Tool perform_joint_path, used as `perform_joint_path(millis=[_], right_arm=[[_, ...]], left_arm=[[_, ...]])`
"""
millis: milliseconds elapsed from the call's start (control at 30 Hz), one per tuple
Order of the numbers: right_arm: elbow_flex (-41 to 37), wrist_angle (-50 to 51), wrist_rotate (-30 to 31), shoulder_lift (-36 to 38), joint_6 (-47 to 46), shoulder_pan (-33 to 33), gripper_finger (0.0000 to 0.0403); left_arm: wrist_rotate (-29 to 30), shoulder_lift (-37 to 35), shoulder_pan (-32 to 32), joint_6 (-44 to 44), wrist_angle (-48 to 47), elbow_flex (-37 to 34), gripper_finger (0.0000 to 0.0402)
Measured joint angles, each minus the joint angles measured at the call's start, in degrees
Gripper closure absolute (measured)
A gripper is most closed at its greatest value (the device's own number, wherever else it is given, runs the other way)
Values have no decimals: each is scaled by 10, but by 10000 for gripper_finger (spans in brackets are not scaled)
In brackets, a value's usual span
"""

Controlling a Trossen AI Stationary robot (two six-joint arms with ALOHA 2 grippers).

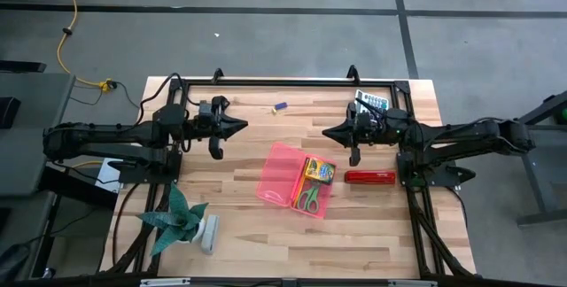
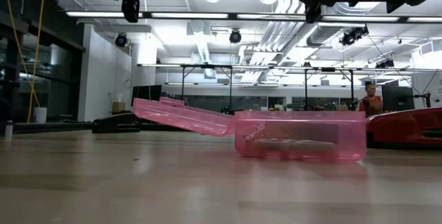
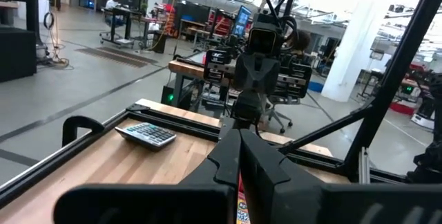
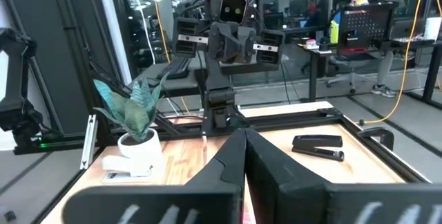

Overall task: Pack school essentials
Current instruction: Put the yellow eraser into the pink supply box

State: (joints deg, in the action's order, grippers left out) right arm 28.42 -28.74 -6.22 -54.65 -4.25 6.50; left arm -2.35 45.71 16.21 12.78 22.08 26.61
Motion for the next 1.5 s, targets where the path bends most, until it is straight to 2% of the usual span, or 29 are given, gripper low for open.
perform_joint_path(millis=[133, 233, 333, 500, 733, 900, 1100, 1267, 1500], right_arm=[[0, 3, 0, 0, -18, 0, 403], [0, 4, 0, 0, -23, 0, 403], [0, 9, 0, 0, -23, 0, 403], [0, 16, 1, 0, -23, 0, 403], [0, 32, 1, 0, -24, 0, 403], [0, 41, 2, 0, -24, 0, 403], [0, 57, 14, 0, -24, 0, 403], [0, 66, 32, 0, -24, 0, 403], [0, 69, 32, 0, -33, 0, 403]], left_arm=[[10, 0, 0, 9, 0, 0, 401], [65, 20, 7, 47, -19, 17, 393], [93, 59, 29, 52, -81, 62, 371], [90, 173, 89, 81, -227, 181, 315], [92, 368, 163, 190, -412, 332, 244], [87, 487, 173, 201, -425, 401, 226], [96, 597, 173, 271, -465, 462, 225], [96, 649, 176, 302, -473, 473, 225], [104, 685, 179, 339, -454, 474, 225]])
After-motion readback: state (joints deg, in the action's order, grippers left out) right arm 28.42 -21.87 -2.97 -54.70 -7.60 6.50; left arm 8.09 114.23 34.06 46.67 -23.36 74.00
